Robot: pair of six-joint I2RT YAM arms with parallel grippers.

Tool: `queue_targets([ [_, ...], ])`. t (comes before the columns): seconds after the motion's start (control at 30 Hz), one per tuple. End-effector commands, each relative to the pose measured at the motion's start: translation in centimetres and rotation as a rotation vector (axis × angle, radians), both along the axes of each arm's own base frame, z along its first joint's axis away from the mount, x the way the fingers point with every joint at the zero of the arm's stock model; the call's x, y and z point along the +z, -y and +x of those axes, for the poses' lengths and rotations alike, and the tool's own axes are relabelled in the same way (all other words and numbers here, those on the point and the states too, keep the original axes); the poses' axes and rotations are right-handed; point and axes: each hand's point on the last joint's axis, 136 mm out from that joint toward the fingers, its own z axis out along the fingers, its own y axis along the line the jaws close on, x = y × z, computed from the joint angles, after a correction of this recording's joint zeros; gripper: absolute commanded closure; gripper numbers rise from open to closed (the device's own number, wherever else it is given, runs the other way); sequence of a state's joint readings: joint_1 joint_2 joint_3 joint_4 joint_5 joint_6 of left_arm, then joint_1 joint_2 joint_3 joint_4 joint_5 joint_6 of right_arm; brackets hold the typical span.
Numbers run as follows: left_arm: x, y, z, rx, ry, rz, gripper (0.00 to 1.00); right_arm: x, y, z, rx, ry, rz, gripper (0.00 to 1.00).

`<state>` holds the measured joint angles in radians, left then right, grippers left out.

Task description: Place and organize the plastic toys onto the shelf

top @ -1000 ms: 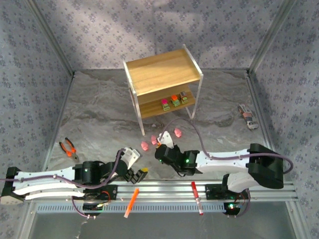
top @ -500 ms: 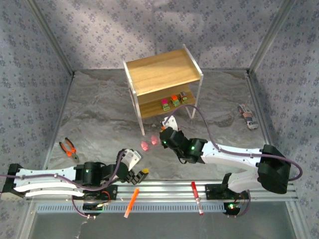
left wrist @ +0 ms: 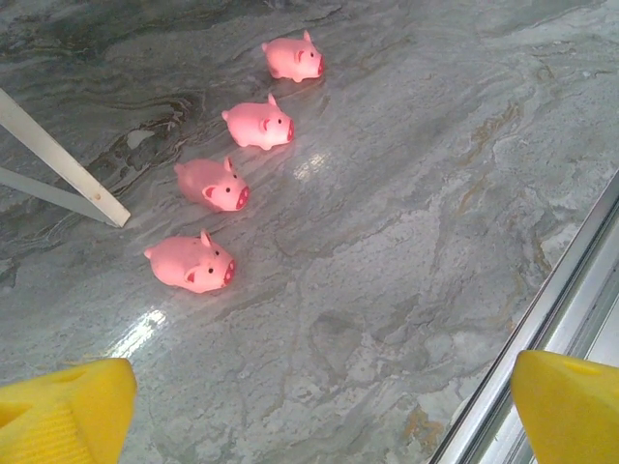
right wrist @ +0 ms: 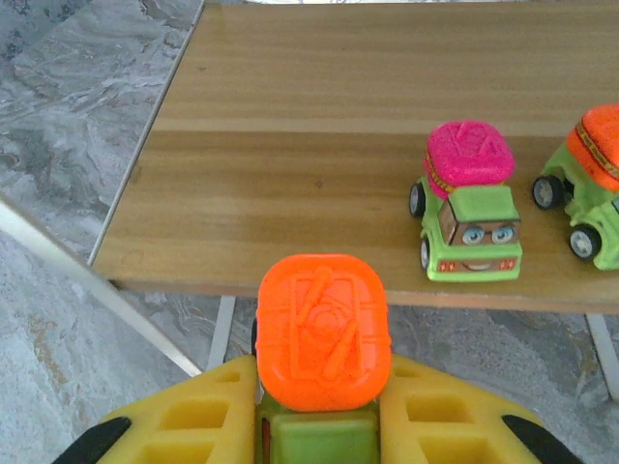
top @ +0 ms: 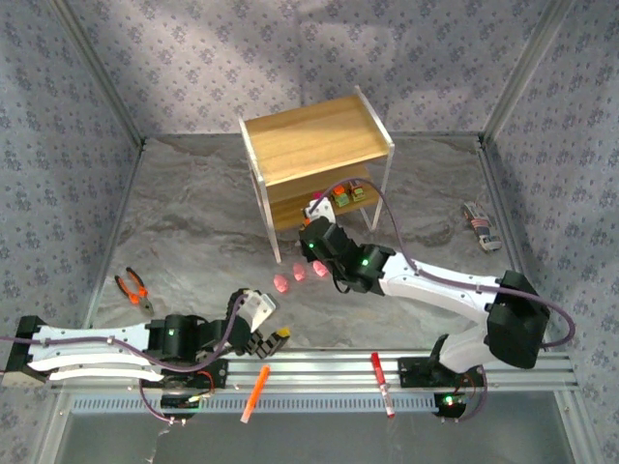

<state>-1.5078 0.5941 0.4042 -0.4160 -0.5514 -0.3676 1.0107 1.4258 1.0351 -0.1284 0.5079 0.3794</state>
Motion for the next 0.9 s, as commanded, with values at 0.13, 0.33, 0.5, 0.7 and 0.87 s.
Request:
queue_targets([
  [0.13, 0.4, -0.3, 0.4, 0.021, 0.032, -0.013, 0.01, 0.7, -0.4, 2.1, -0.025, -0.011, 0.007, 0.79],
  [0.33, 0.6, -0.4, 0.4, 0.028, 0.032, -0.021, 0.01, 0.5, -0.9, 3.3, -0.043, -0.024, 0.02, 0.79],
  [0.5, 0.6, -0.4, 0.5, 0.029, 0.033, -0.022, 0.01, -0.3, -1.3, 4.0, -0.048, -0.039, 0.015, 0.79],
  [0.7, 0.6, -0.5, 0.5, 0.032, 0.034, -0.021, 0.01, 0.9, -2.4, 5.3, -0.047, -0.029, 0.037, 0.79],
  [0.87, 0.6, -0.5, 0.5, 0.034, 0.034, -0.022, 0.01, 0.7, -2.7, 5.8, -0.046, -0.031, 0.025, 0.79],
])
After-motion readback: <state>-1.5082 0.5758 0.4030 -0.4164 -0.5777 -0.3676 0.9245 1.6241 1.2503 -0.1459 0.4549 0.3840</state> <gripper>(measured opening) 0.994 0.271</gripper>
